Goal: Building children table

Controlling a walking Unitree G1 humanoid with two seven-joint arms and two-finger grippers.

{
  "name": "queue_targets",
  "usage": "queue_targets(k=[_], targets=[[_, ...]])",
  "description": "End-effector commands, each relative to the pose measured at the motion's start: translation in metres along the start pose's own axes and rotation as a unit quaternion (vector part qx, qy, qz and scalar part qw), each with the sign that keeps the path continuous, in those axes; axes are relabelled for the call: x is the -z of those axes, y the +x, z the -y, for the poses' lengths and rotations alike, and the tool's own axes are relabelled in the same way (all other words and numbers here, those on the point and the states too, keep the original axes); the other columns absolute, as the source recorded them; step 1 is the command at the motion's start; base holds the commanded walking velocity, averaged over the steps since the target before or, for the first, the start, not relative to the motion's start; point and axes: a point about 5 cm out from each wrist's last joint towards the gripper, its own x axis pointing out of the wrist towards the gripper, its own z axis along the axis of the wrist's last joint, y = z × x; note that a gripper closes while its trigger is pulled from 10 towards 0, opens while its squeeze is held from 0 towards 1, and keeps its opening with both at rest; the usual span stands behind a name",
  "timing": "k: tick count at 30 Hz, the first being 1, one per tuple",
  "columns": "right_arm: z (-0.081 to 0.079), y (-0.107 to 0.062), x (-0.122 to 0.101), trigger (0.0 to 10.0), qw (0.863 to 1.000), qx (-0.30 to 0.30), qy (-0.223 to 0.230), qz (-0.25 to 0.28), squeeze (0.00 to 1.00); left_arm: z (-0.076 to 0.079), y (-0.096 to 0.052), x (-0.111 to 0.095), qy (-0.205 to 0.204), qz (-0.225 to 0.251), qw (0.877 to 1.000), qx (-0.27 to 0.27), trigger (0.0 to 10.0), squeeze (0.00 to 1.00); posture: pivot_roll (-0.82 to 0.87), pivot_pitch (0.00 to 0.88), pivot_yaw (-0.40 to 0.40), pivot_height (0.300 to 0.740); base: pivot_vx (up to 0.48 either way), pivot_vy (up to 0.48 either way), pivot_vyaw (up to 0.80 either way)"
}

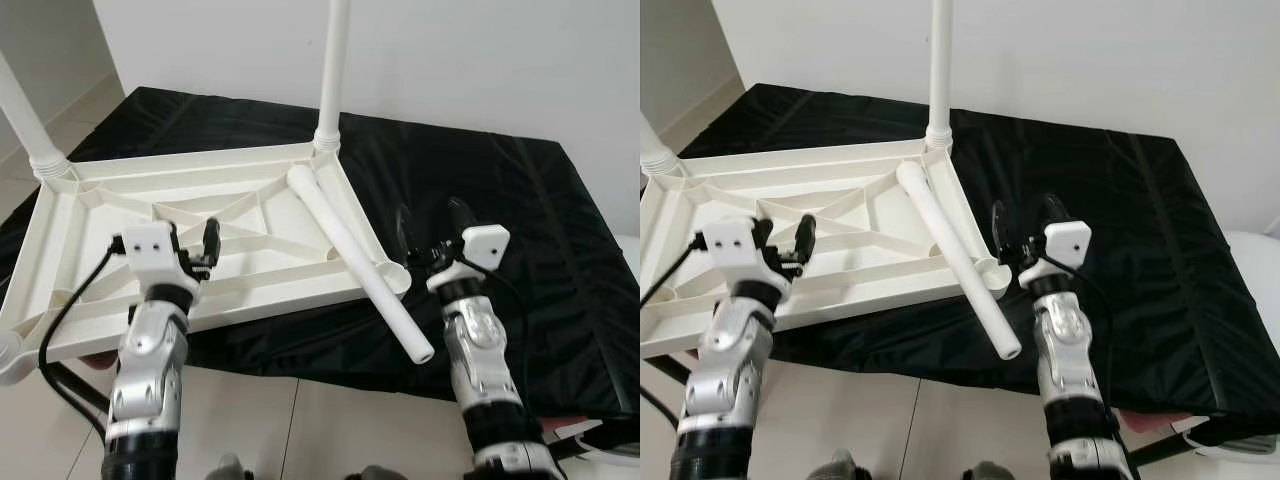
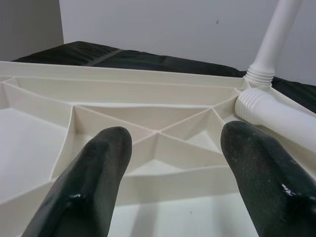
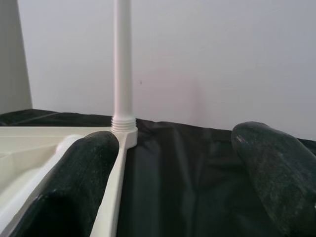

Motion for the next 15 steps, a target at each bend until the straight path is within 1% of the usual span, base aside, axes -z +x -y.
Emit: queue_targets(k=[1, 3, 4, 5, 7, 9, 10, 11, 12, 13, 14, 15], targets=[[0.002, -0.007, -0.001, 10.0, 1.0, 0.004, -0.005, 0.001, 1.0, -0.002, -0.006, -0.003, 0.011, 0.013, 1.0, -0.012, 10.0, 0.0, -0.04, 0.0, -0.004, 0.74, 0.0, 0.0, 0.0], [0.004, -0.022, 0.003, 10.0, 1.0, 0.015, 0.0, -0.012, 1.0, -0.004, -0.019, -0.003, 0.019, 0.022, 0.999, -0.012, 10.0, 0.0, -0.04, 0.0, -0.001, 0.74, 0.0, 0.0, 0.0], [0.004, -0.022, 0.003, 10.0, 1.0, 0.015, 0.0, -0.012, 1.0, -0.004, -0.019, -0.003, 0.019, 0.022, 0.999, -0.012, 10.0, 0.0, -0.04, 0.0, -0.001, 0.74, 0.0, 0.0, 0.0], [0.002, -0.025, 0.004, 10.0, 1.0, 0.015, -0.001, -0.016, 1.0, -0.004, -0.022, -0.003, 0.018, 0.022, 1.0, -0.014, 10.0, 0.0, -0.04, 0.0, -0.002, 0.74, 0.0, 0.0, 0.0], [0.0, -0.029, 0.007, 10.0, 1.0, 0.012, 0.001, -0.025, 1.0, -0.004, -0.027, -0.001, 0.03, 0.021, 0.999, -0.012, 10.0, 0.0, -0.04, 0.0, -0.003, 0.74, 0.0, 0.0, 0.0], [-0.006, -0.034, 0.011, 10.0, 0.999, 0.008, 0.005, -0.036, 1.0, -0.004, -0.031, 0.002, 0.03, 0.025, 0.999, -0.013, 10.0, 0.0, -0.02, 0.0, -0.016, 0.74, 0.0, 0.0, 0.0], [-0.009, -0.036, 0.012, 10.0, 0.999, 0.003, 0.003, -0.04, 0.89, -0.003, -0.033, 0.004, 0.03, 0.026, 0.999, -0.013, 10.0, 0.0, -0.02, 0.0, -0.017, 0.74, 0.0, 0.0, 0.0], [-0.009, -0.036, 0.012, 10.0, 0.999, 0.003, 0.003, -0.04, 0.89, -0.003, -0.033, 0.004, 0.03, 0.026, 0.999, -0.013, 10.0, 0.0, -0.02, 0.0, -0.017, 0.74, 0.0, 0.0, 0.0], [-0.012, -0.037, 0.015, 10.0, 0.999, -0.003, 0.004, -0.044, 0.15, -0.003, -0.035, 0.007, 0.032, 0.024, 0.999, -0.015, 10.0, 0.0, -0.02, 0.0, -0.021, 0.74, 0.0, 0.0, 0.0], [-0.014, -0.038, 0.016, 10.0, 0.999, -0.007, 0.004, -0.046, 0.15, -0.003, -0.036, 0.009, 0.035, 0.022, 0.999, -0.016, 10.0, 0.0, -0.02, 0.0, -0.021, 0.74, 0.0, 0.0, 0.0], [-0.014, -0.039, 0.018, 10.0, 0.999, -0.011, -0.001, -0.05, 0.0, -0.003, -0.038, 0.012, 0.037, 0.019, 0.999, -0.019, 10.0, 0.0, -0.01, 0.0, -0.028, 0.74, 0.0, 0.0, 0.0], [-0.015, -0.04, 0.02, 10.0, 0.998, -0.014, -0.006, -0.053, 0.0, -0.004, -0.039, 0.015, 0.04, 0.017, 0.999, -0.022, 10.0, 0.0, -0.01, 0.0, -0.031, 0.74, 0.0, 0.0, 0.0]])
